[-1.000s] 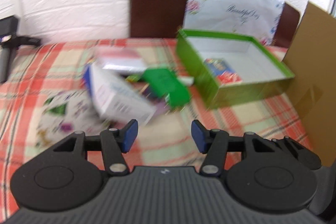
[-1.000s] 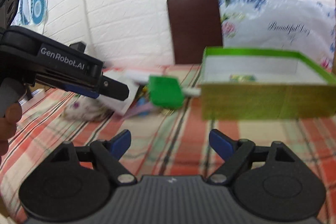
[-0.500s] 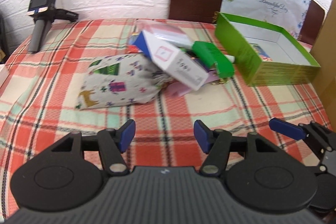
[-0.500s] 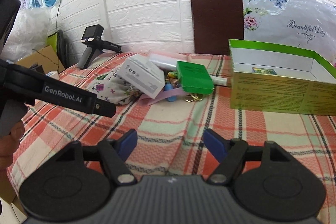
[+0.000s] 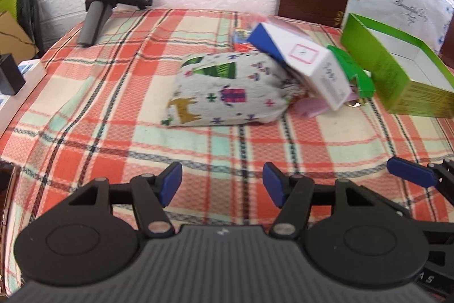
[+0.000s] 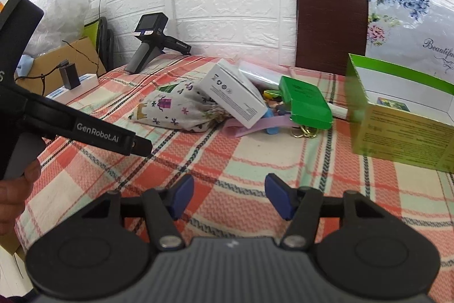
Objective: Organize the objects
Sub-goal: 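Move the left gripper back toward the white HP box on the table, then grasp the white HP box with the left gripper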
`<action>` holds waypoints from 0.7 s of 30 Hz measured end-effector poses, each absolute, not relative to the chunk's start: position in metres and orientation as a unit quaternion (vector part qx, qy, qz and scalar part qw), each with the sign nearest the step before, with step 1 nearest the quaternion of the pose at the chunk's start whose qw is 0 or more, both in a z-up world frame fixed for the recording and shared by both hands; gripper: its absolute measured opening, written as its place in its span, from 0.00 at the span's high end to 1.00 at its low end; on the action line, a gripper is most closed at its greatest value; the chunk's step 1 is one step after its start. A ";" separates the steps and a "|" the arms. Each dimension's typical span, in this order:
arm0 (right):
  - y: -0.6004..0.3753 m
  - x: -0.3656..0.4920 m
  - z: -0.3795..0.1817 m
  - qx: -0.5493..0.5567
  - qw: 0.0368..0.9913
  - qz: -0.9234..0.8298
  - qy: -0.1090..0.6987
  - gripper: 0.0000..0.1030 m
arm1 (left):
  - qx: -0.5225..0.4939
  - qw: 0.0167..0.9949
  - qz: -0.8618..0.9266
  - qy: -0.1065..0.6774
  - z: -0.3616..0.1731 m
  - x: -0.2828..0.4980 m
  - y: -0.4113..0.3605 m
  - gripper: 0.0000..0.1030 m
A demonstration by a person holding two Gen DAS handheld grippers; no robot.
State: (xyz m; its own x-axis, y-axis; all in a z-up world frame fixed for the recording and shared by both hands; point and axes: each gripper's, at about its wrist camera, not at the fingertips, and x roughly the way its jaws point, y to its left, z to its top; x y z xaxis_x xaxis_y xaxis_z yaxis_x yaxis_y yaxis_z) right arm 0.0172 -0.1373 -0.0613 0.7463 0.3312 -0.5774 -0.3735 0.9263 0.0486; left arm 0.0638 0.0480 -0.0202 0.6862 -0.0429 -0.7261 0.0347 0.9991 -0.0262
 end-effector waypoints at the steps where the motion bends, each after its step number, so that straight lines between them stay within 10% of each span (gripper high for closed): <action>1: -0.135 0.019 -0.061 -0.038 0.933 0.190 0.302 0.45 | -0.007 0.918 -0.020 0.397 -0.021 0.065 0.050 0.37; 17: -0.082 0.080 -0.047 -0.138 0.945 0.191 0.226 0.38 | -0.042 0.913 0.002 0.406 -0.027 0.073 0.076 0.35; 21: -0.076 0.095 -0.051 -0.164 0.945 0.180 0.217 0.57 | -0.048 0.911 -0.002 0.409 -0.025 0.073 0.078 0.35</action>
